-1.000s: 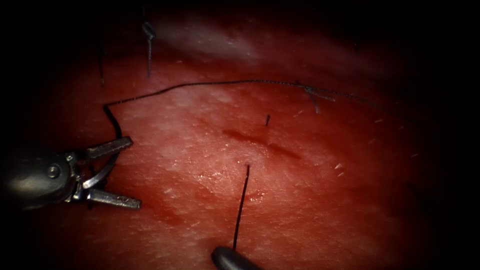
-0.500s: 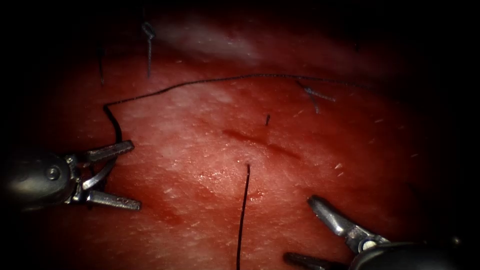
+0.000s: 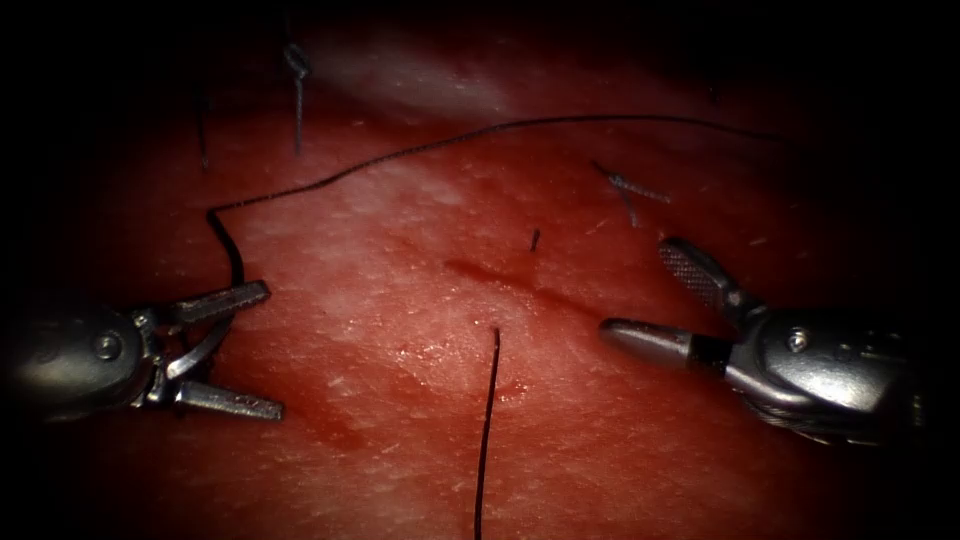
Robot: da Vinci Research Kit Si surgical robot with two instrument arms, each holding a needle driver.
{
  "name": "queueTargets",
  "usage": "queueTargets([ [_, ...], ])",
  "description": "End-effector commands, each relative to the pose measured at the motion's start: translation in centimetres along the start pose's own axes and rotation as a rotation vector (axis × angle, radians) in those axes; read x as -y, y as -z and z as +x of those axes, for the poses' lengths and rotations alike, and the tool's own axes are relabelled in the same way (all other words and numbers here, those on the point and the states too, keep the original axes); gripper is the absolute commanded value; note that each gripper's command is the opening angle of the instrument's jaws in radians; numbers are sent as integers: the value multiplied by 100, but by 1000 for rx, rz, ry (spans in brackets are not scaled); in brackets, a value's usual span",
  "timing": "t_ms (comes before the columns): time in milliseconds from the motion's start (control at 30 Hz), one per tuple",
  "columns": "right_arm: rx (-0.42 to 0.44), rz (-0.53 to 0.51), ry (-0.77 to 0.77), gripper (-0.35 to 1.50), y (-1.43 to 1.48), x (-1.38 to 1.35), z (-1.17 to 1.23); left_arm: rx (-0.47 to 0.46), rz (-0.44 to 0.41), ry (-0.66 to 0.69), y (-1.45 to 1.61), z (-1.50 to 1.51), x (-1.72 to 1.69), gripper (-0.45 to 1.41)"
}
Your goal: Wound Closure
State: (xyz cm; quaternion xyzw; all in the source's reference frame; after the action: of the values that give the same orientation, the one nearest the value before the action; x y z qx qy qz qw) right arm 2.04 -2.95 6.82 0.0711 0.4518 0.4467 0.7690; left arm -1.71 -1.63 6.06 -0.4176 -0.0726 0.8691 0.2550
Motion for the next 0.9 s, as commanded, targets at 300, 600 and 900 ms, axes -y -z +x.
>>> queueTargets([
  [300, -24, -25, -185, 88, -69, -31, -39, -1, -1, 0, -7, -2, -2, 33],
  [600, -8, -29, -234, 41, -77, -39, -46, -1, -2, 0, -7, -2, -2, 33],
  [900, 75, -50, -227, 26, -87, -29, -51, -1, -2, -1, -7, -2, -2, 33],
])
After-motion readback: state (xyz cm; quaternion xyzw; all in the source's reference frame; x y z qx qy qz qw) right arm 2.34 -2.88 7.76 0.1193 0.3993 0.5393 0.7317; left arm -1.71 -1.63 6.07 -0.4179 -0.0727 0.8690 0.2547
